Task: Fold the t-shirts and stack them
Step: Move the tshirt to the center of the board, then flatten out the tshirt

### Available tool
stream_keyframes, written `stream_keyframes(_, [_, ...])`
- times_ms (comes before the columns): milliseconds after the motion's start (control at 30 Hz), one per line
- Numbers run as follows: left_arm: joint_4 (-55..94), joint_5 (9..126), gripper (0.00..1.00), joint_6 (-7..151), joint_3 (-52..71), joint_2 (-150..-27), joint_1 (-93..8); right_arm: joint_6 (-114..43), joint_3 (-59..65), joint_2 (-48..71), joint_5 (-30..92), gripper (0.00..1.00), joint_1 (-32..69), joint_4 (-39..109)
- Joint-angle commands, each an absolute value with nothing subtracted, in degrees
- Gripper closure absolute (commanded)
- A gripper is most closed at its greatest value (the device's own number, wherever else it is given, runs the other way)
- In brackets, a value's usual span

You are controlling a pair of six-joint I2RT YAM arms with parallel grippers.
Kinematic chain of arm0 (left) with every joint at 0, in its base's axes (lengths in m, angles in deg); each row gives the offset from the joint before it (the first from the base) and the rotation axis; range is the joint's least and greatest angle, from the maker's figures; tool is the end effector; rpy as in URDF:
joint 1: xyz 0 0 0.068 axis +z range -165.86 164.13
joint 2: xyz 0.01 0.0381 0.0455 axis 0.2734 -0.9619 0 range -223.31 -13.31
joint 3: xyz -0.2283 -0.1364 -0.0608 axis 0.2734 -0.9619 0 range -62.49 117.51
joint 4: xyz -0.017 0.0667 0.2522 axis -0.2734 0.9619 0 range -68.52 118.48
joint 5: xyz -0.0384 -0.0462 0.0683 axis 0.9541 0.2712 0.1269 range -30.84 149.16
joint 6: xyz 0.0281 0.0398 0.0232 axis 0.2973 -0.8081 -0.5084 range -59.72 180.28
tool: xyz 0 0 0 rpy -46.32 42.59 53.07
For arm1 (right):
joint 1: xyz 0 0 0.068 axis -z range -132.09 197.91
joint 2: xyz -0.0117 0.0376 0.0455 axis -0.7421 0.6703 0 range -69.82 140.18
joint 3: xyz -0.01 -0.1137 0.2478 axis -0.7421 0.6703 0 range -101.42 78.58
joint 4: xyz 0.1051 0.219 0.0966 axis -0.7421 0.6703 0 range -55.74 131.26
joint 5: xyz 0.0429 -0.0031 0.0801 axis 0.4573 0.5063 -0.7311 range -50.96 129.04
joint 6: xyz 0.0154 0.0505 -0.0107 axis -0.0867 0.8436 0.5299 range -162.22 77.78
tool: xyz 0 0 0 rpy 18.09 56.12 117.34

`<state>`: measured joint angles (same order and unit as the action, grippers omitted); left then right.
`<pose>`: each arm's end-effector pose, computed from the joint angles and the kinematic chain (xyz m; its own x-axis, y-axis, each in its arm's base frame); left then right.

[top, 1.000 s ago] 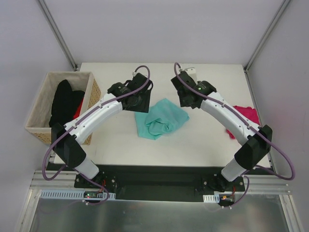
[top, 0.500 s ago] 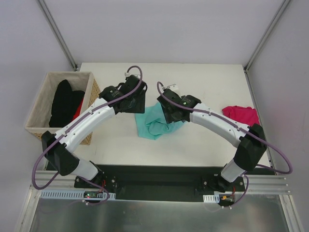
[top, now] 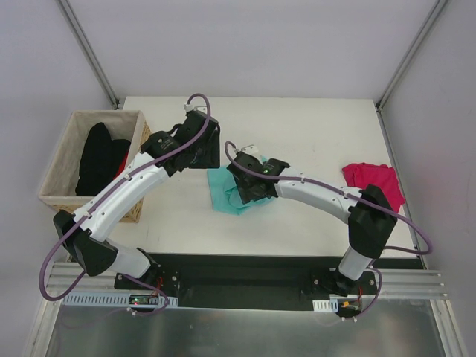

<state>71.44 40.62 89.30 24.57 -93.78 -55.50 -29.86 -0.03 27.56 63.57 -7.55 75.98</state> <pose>0.2314 -0.1769 0.3876 -0.6694 -0.0428 -0.7417 0.1166 0.9799 -0.1618 0.2150 0.2862 0.2608 -0.6176 -0.5538 -0.5585 -0.5131 0.8218 -0.2477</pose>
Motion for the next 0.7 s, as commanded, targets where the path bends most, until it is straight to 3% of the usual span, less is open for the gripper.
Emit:
stream_keyframes(0, [72.6, 39.7, 0.39, 87.9, 27.3, -92.9, -55.0, -26.6, 1.3, 28.0, 62.7, 0.32, -8.3, 73.3])
stream_keyframes(400, [76.1, 38.3, 0.38, 87.4, 28.6, -92.5, -54.3, -20.1, 7.0, 26.9, 62.2, 0.38, -8.3, 69.4])
stream_keyframes(500, [76.1, 38.1, 0.37, 88.1, 28.6, -91.9, -54.3, -18.8, 7.2, 27.1, 62.8, 0.68, -8.2, 70.4])
stream_keyframes(533, [76.2, 37.9, 0.37, 88.1, 28.6, -91.8, -54.1, -18.6, 7.2, 26.9, 63.2, 0.84, -8.1, 70.9])
stream_keyframes(600, [76.2, 37.8, 0.37, 88.0, 28.7, -91.7, -54.1, -18.2, 6.3, 26.3, 65.5, 0.99, -8.1, 71.9])
stream_keyframes(667, [76.1, 37.4, 0.38, 87.7, 29.3, -91.9, -53.8, -18.6, 4.0, 25.8, 67.7, 0.99, -7.9, 74.5])
